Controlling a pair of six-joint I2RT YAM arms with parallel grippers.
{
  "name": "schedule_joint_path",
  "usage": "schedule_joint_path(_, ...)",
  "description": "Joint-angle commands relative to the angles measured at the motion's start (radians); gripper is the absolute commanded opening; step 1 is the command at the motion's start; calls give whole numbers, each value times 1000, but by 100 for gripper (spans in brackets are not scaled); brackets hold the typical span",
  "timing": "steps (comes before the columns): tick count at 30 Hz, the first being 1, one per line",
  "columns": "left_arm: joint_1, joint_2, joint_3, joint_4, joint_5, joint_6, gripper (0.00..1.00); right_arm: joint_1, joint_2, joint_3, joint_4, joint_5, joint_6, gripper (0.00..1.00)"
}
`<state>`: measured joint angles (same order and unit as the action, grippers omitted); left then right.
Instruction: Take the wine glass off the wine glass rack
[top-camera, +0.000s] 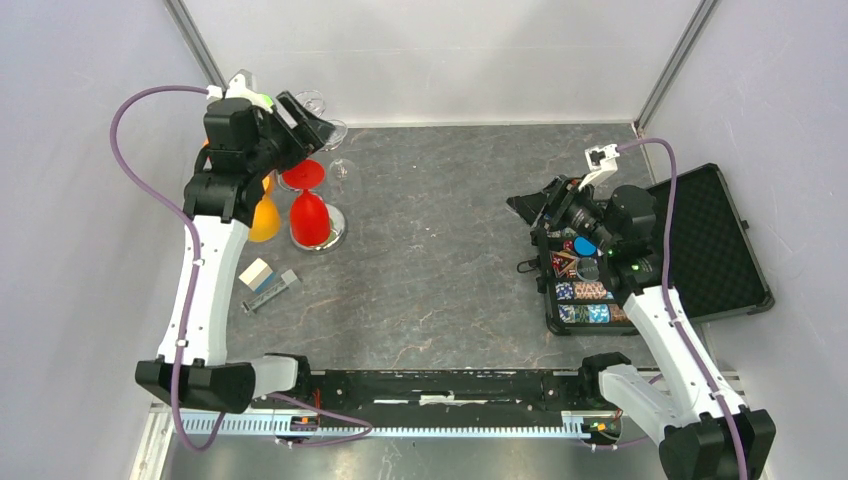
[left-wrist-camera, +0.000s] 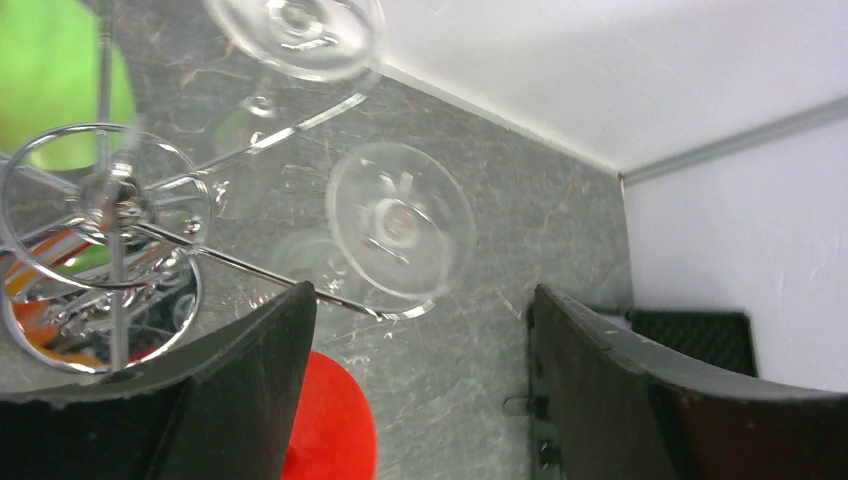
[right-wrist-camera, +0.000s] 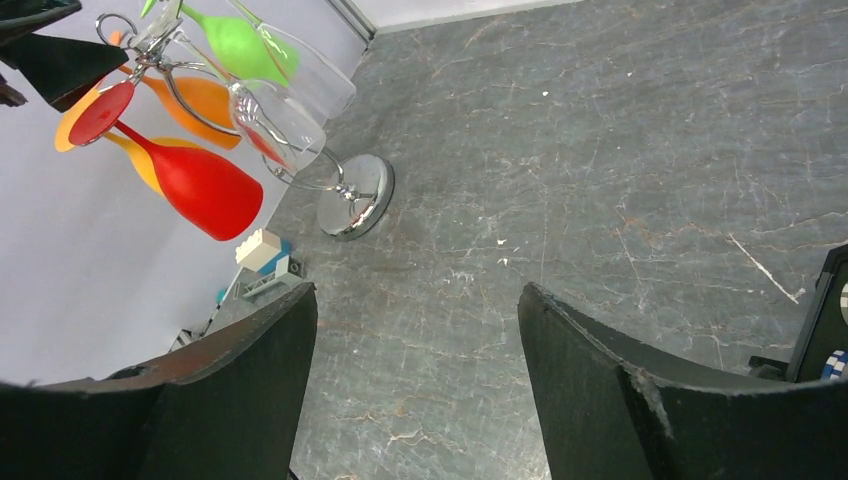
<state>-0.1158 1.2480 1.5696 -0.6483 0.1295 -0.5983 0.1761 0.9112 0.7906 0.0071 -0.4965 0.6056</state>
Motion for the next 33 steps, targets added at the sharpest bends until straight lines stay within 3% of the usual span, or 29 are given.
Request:
schedule_joint_path(1,42,9,9,87,10,-128,77,5,4,4,34,2,-18,79)
schedule_joint_path(9,54,41,6,95,-4,-125,65,4,48,-2,34,6,-34,78)
schedule_joint_path(16,54,56,-26,129,-40,-158,65,4,61,-11,37,9,-37,78)
schedule_joint_path(22,53,86,-25,144,-3,-213,59,3,55,-16,37,13,-35,79)
schedule_joint_path(28,56,29,-122,245,3,-332,57,5,38,-17,26,30,-37,78)
schedule_joint_path(33,61,13,-156,298,36,-394,48,5,31,-26,22,42,-29,78)
